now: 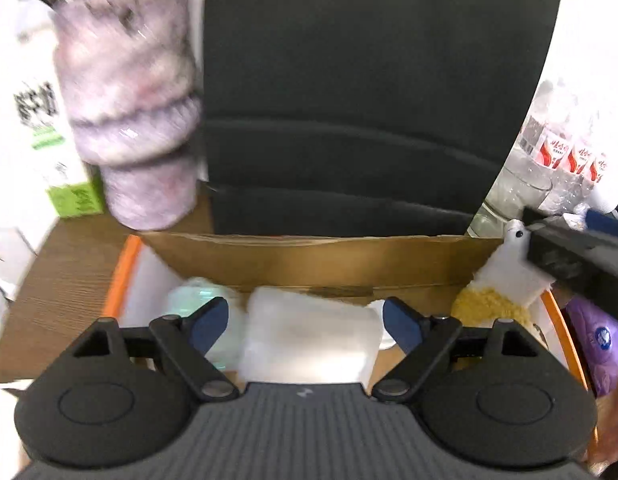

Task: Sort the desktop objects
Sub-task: 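Carry the sheep and translucent box into the cardboard box and release both, then grasp the red rose with the left tool while the right tool grasps the navy pouch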

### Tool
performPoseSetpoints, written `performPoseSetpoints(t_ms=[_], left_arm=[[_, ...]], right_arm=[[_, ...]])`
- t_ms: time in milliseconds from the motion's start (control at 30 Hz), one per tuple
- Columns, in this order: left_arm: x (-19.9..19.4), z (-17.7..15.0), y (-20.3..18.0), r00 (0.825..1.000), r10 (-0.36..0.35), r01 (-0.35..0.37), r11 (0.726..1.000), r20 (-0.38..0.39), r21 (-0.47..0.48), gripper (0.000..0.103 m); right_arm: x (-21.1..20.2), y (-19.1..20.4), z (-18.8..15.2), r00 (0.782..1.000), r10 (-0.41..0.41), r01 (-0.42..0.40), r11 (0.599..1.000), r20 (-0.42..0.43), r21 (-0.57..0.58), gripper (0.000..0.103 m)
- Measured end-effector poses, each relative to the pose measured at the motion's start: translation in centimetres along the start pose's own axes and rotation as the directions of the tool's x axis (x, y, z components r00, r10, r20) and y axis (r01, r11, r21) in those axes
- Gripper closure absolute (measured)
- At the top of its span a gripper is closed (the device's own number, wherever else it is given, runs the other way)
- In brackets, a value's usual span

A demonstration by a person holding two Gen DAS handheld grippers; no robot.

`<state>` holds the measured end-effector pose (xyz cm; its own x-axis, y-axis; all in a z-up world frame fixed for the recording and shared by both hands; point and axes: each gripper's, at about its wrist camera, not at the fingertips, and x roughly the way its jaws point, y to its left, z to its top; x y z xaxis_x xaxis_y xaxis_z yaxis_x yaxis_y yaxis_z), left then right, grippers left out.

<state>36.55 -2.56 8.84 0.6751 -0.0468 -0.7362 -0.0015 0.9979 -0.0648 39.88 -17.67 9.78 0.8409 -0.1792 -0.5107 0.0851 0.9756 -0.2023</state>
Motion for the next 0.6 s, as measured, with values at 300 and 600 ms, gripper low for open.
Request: performPoseSetpoints(t_ms=[300,600], left_arm=[[-14.0,-10.0,4.0,0.990,-0.021,0.036,0.994,0.136,-0.107,0.005],[-22.1,-26.5,3.7,0.982,-0.081,0.082,0.997,0.170,0.005,0.003]], right_arm=[[-11.8,-5.8,-2.2,0.967,0.247,-0.251,0.963,0.057,0.099,0.027],[-22.9,-6.4,-16.3,0.910,0.414,-0.415,0.907,0.026,0.069,0.015]])
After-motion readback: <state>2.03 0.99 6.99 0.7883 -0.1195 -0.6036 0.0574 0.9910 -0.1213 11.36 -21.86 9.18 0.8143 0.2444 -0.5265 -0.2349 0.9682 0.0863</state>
